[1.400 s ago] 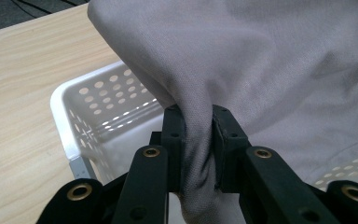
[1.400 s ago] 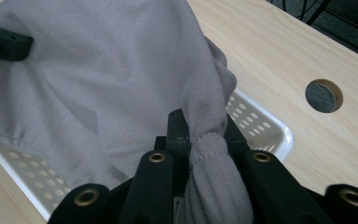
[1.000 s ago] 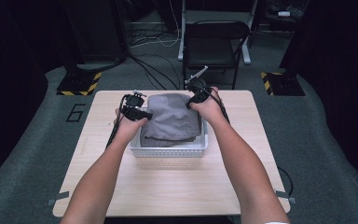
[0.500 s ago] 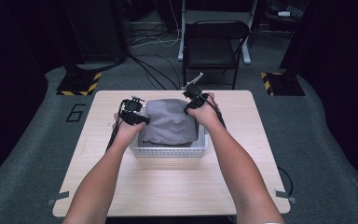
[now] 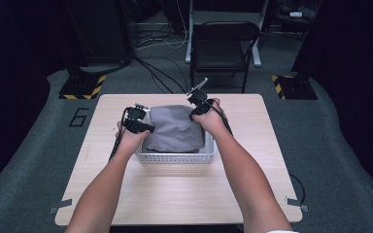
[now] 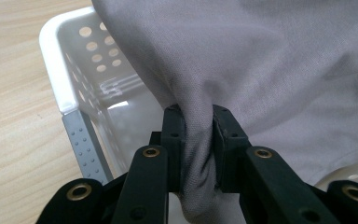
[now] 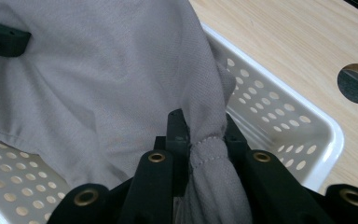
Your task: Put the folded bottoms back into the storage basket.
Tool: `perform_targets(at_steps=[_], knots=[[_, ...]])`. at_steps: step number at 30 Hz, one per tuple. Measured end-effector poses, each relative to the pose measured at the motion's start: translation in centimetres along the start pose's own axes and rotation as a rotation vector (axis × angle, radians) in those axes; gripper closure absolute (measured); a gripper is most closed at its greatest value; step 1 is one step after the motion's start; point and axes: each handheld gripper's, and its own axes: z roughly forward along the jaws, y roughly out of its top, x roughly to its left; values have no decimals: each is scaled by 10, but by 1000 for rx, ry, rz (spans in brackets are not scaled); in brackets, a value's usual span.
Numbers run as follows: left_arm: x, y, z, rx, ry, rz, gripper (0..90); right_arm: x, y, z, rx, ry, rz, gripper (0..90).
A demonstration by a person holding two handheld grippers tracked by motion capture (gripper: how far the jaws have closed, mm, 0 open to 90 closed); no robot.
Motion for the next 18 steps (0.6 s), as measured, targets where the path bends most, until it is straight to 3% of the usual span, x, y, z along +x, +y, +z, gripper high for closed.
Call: perform_targets(at_steps=[2,13,18], knots=[[1,-2,2,-2,1,-6,770,1,0,1,2,-3,16,789],[-1,-5,8,14,-8,-16,767,0,-6,7,4,-12,4,784],[-2,-6,14,38,-2,-15,766,-3,-13,16,17,-8,38,781]])
